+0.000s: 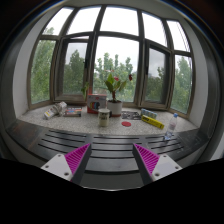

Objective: Pour water

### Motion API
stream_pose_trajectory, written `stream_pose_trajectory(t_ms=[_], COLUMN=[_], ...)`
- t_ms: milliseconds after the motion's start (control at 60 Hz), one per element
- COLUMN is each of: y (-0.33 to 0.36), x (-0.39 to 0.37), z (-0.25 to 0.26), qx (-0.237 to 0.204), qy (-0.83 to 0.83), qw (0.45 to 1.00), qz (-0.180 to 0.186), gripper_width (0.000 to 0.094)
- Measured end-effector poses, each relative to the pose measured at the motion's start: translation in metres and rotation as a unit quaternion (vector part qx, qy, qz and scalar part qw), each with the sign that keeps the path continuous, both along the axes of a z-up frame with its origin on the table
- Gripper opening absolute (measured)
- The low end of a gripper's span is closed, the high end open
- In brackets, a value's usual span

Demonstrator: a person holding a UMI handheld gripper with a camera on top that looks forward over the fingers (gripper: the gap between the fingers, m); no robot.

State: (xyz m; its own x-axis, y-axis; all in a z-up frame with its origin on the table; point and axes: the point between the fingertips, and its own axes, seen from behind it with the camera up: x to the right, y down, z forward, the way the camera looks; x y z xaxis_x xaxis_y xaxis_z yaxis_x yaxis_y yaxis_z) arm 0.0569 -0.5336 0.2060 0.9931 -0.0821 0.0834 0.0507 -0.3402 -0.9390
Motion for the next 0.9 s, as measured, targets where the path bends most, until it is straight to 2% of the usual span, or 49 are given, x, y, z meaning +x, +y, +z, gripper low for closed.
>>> stream_pose_trajectory(t_ms=[150, 317, 467, 650, 900], y=[-0.006, -0.002, 0.013, 0.082, 0.223], x=[0.039, 0.135, 0.244, 0.367, 0.473], z=[-0.034, -0.099, -0.139, -0.14, -0.129], qx=[-0.026, -0.054, -0.064, -0.021, 0.036], qy=[0.001, 0.004, -0.009, -0.03, -0.028], qw=[1.0, 0.998, 0.996, 0.996, 0.997], qz=[-0.016, -0.035, -0.067, -0.079, -0.057], gripper_width=[0.0849, 0.0851, 0.085, 0.0854, 0.0846])
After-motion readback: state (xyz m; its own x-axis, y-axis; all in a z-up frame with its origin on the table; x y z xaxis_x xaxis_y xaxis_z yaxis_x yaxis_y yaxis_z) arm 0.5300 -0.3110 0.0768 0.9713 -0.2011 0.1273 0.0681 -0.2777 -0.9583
